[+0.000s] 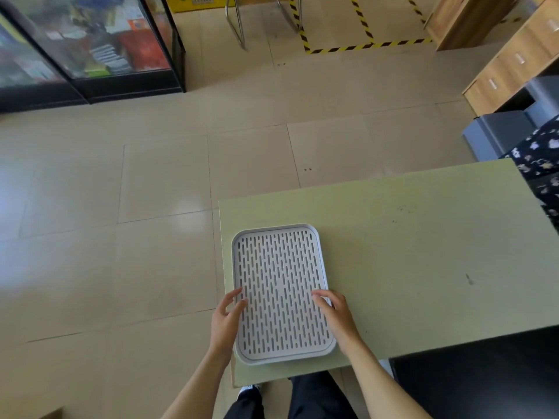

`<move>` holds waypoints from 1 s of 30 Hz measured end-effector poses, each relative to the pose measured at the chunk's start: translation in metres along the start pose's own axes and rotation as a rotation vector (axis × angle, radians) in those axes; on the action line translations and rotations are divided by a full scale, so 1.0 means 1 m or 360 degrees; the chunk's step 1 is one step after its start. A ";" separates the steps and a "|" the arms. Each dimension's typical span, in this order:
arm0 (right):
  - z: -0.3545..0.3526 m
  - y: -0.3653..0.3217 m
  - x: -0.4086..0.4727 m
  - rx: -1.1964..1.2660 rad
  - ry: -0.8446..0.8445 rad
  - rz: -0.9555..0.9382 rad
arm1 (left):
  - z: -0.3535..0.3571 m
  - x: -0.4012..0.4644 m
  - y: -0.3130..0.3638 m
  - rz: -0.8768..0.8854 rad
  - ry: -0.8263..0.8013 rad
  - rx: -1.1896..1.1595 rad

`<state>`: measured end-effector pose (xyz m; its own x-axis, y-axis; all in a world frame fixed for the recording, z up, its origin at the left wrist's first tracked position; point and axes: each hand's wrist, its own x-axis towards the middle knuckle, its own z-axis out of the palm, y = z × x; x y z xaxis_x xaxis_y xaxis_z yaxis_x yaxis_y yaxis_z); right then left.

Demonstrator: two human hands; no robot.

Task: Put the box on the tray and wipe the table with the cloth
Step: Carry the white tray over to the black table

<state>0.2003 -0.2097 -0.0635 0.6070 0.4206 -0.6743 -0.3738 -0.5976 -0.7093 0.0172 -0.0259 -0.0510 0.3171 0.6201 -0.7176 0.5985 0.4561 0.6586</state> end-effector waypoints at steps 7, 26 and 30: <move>0.024 0.005 -0.021 0.0238 0.0165 0.0053 | -0.011 -0.006 -0.005 -0.0039 -0.0032 -0.0381; 0.024 0.001 -0.140 0.0512 0.0651 -0.0303 | -0.028 -0.077 0.027 0.0428 -0.0483 -0.0176; 0.017 0.026 -0.180 0.0487 0.0836 -0.0376 | -0.018 -0.090 0.020 0.0542 -0.0647 -0.0032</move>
<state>0.0698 -0.2895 0.0357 0.9303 0.0808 -0.3578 -0.3241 -0.2761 -0.9049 -0.0130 -0.0609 0.0308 0.7531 0.4393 -0.4898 0.3992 0.2868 0.8709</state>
